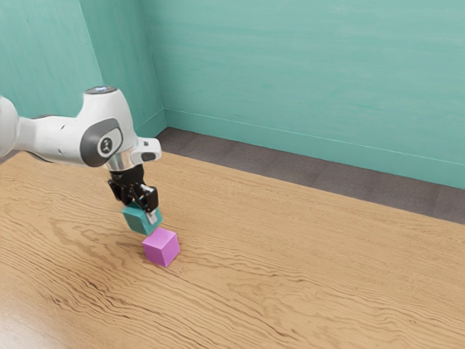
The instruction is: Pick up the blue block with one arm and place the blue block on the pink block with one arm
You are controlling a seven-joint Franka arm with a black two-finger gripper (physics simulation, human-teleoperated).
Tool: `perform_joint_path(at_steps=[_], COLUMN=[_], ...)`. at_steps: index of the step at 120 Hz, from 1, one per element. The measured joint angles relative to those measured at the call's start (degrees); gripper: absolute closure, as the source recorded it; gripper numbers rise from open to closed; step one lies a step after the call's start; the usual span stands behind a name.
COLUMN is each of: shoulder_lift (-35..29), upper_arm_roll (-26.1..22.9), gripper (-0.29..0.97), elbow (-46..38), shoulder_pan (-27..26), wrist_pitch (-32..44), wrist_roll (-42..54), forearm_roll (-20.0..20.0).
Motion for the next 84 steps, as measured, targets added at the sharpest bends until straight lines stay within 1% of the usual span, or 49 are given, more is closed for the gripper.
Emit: perform_joint_path(at_steps=[20,42,53,84], shoulder_lift=[-0.1,-2.0,-2.5,-2.5], upper_arm_roll=[-1.1,-1.5,-2.6,-3.2], gripper=[0.34,0.34,0.34,0.33], elbow=[-0.1,-2.0,-2.6,-2.9], shoulder_pan=[-0.1,-0.2,-0.1,-0.2], wrist_pitch=[0.0,-0.2,-0.2,-0.1], wrist_roll=[-0.3,-0.8,-0.9,-1.5], forearm_roll=[-0.2,-1.2,-1.6,-1.9])
